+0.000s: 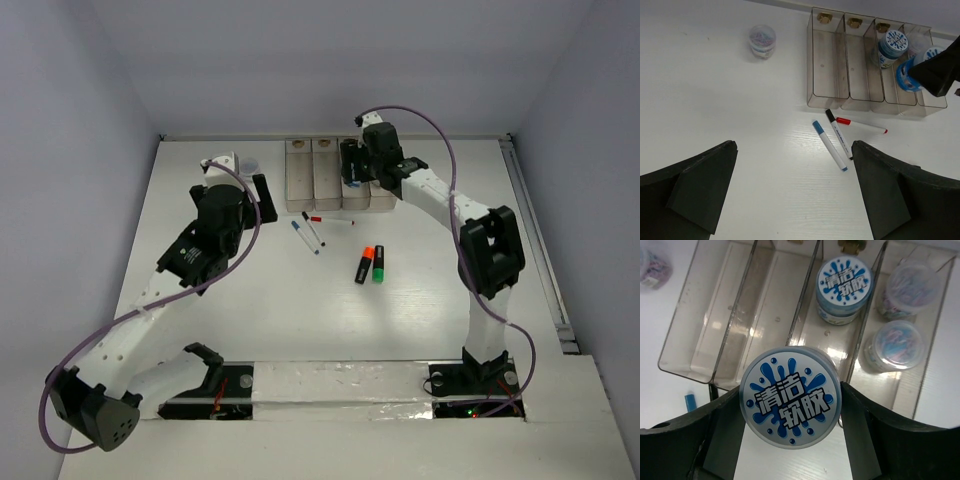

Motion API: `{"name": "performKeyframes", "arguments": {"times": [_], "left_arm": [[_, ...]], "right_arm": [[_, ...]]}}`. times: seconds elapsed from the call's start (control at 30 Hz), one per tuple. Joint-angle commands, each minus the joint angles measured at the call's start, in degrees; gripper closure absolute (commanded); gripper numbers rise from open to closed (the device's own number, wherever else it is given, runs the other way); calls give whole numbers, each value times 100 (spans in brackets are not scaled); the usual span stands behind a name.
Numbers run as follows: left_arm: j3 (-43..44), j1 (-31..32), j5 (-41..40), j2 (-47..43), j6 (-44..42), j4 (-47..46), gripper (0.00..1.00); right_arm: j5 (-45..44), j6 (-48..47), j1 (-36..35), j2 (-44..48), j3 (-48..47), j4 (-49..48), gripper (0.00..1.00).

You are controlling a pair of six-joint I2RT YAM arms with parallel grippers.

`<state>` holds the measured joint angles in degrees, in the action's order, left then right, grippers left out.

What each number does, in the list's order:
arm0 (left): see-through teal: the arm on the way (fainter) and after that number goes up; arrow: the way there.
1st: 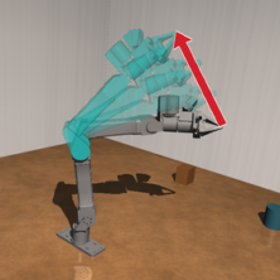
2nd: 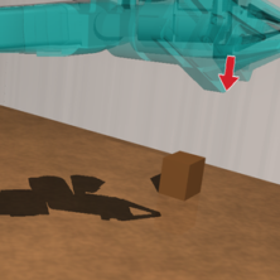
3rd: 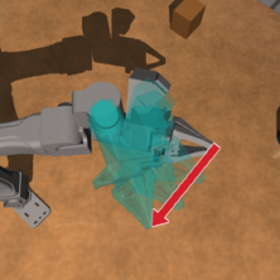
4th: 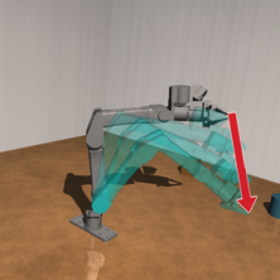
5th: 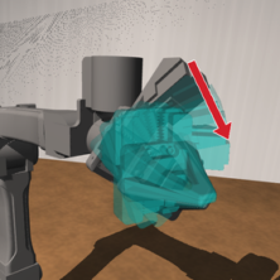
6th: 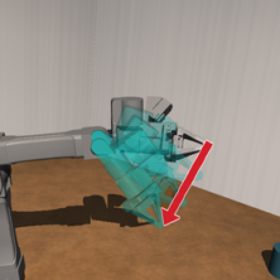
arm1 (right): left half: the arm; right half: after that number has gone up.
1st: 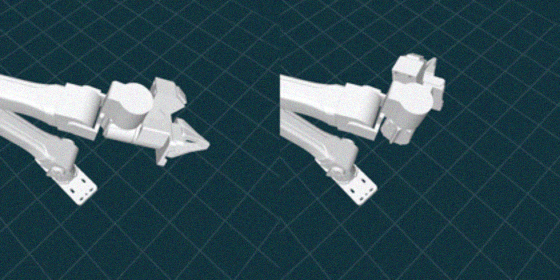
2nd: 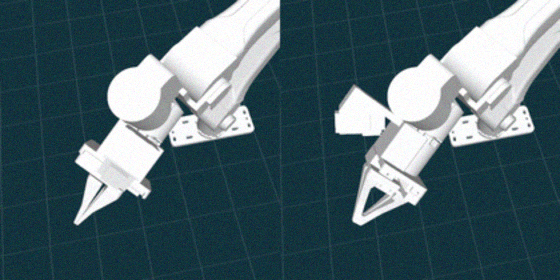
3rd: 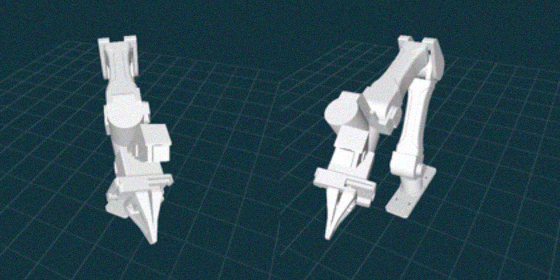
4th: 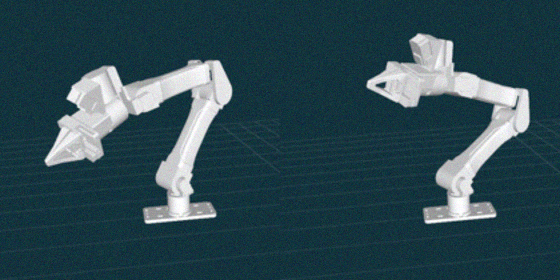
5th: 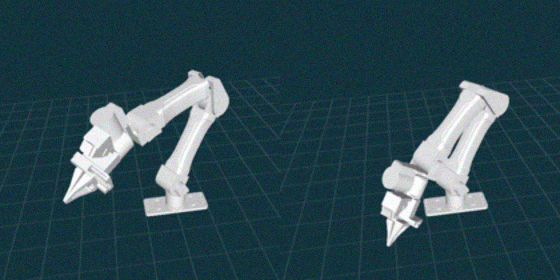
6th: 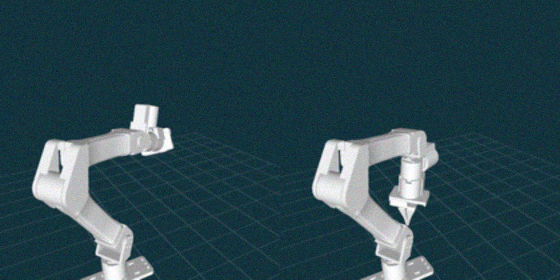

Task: Sort the stationery into containers
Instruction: Place the stationery in the storage box.

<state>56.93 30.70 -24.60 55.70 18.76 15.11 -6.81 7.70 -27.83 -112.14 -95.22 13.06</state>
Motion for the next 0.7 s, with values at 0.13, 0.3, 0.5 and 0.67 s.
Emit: {"name": "performKeyframes", "arguments": {"times": [0.13,0.3,0.5,0.67], "left_arm": [[416,-221,209,379,127,-369,1],[398,-424,429,512,154,-430,1],[494,-854,684,705,154,-378,1],[714,-1294,1247,1302,163,-386,2]], "right_arm": [[391,-94,76,-326,-515,-198,43],[303,-103,138,-458,-498,-242,42],[443,-67,208,-678,-620,-287,30],[443,-50,208,-748,-822,-216,0]]}}
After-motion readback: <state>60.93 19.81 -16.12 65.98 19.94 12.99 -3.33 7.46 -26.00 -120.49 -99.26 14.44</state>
